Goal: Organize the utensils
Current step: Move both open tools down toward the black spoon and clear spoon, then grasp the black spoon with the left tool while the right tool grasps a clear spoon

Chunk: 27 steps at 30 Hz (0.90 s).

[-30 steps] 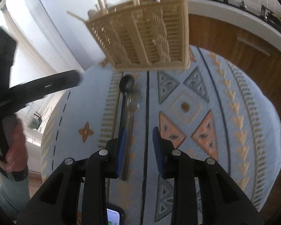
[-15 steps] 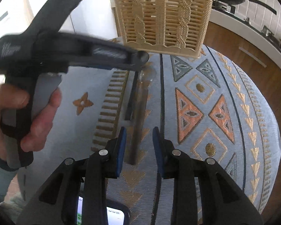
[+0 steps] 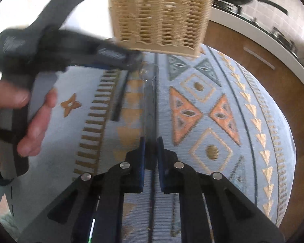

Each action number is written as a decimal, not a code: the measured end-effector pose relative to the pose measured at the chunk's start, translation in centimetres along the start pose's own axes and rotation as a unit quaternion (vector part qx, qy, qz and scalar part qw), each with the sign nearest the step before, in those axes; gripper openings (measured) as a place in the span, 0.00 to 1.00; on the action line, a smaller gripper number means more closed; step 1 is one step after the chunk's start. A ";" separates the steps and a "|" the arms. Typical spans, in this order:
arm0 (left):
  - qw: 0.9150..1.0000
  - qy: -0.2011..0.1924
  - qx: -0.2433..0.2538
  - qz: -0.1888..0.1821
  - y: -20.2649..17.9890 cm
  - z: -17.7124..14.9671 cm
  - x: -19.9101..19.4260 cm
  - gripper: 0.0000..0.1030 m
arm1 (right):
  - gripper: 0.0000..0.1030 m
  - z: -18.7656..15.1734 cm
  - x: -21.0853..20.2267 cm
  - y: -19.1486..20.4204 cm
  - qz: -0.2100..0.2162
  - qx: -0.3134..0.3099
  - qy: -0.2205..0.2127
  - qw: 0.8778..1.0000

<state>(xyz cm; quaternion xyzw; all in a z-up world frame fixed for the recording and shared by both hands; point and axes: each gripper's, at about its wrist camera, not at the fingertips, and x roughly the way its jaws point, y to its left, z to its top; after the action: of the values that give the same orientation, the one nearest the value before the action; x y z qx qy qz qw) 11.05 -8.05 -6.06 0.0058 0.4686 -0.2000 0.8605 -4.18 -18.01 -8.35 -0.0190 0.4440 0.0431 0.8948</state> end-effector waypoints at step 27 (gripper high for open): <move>0.999 0.025 0.023 0.003 2.6 -2.3 -1.7 0.05 | 0.44 5.7 0.0 -3.6 0.088 0.029 0.035 0.995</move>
<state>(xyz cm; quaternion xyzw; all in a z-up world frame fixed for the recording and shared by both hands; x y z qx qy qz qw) 9.25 -4.61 -6.43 0.0319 0.4854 -0.2077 0.8486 0.72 -21.23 -4.92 0.0446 0.4762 0.1085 0.8715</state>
